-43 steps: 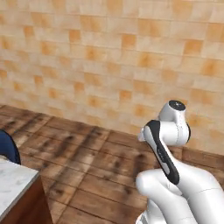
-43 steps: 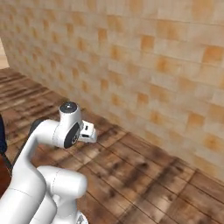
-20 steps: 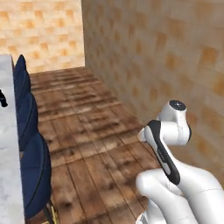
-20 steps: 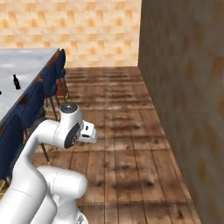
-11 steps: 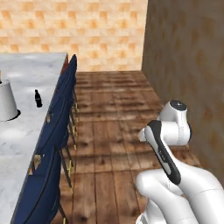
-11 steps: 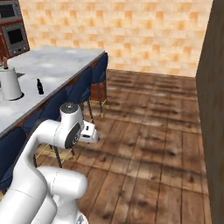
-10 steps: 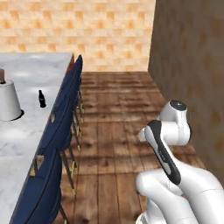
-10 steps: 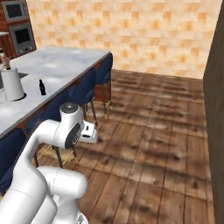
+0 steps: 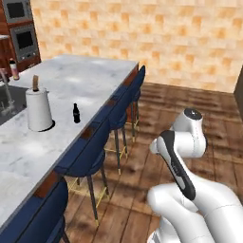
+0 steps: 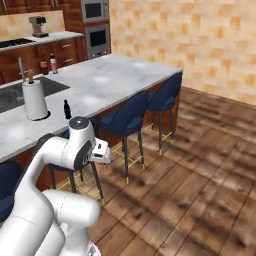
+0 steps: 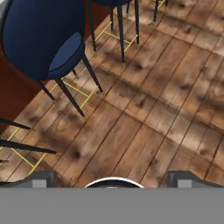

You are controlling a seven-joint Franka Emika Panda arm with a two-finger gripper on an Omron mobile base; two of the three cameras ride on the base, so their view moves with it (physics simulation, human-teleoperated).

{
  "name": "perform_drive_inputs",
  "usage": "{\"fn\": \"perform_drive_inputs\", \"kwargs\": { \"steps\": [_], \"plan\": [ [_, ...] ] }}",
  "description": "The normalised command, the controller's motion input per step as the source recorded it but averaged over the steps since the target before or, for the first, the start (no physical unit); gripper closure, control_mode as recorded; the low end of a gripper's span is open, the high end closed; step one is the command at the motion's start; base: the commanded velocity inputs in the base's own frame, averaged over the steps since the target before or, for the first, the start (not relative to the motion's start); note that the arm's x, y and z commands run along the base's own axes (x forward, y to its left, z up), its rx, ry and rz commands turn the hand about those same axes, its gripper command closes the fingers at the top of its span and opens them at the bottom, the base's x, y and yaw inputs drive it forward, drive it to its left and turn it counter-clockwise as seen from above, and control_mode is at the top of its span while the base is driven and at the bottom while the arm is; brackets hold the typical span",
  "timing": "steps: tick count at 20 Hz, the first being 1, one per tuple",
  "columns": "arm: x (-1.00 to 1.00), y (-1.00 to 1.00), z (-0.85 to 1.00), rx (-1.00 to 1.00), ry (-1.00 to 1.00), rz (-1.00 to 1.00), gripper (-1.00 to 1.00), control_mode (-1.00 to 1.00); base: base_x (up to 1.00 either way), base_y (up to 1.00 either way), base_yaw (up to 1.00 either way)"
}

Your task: Place the large bottle from the dining counter next to the other large bottle outside the sink, and place the small bottle from the dining counter next to the other small bottle inside the sink.

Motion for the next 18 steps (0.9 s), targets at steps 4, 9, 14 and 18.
{"fn": "perform_drive_inputs", "kwargs": {
  "steps": [4,9,14,18],
  "plan": [
    [0.0,0.0,0.0,0.0,0.0,0.0,-1.0,1.0,0.65,-0.7,0.61],
    [0.0,0.0,0.0,0.0,0.0,0.0,-1.0,1.0,0.5,-0.61,0.63],
    [0.0,0.0,0.0,0.0,0.0,0.0,-1.0,1.0,0.4,-0.47,0.62],
    [0.0,0.0,0.0,0.0,0.0,0.0,-1.0,1.0,0.27,-0.35,0.6]
  ]
}}
